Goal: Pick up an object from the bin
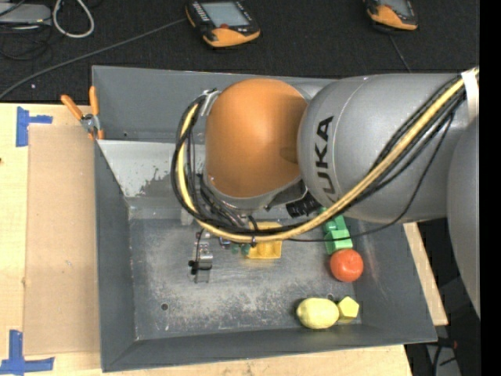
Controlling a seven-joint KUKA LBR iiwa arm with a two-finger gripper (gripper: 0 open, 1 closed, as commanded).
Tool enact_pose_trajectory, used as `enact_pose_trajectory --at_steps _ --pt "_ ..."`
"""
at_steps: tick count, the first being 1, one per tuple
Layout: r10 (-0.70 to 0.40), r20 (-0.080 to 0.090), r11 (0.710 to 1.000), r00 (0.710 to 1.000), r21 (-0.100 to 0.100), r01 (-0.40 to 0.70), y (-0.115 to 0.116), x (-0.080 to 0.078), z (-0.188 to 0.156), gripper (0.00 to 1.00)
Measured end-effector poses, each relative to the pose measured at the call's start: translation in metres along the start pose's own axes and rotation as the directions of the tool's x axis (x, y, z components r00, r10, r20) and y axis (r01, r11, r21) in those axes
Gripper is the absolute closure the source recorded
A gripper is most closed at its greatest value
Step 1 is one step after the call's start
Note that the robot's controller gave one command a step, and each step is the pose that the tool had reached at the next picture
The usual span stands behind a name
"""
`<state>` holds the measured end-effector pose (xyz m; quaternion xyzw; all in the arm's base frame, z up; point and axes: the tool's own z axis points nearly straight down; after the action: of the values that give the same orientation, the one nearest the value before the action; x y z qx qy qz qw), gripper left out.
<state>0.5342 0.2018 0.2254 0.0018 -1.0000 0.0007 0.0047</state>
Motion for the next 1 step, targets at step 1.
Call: enact_pose_trajectory --at_steps 1 --pt "0.004 0.008 1.0 1.0 -0.002 -0.004 -0.0012 -0.0019 -0.0045 0.0"
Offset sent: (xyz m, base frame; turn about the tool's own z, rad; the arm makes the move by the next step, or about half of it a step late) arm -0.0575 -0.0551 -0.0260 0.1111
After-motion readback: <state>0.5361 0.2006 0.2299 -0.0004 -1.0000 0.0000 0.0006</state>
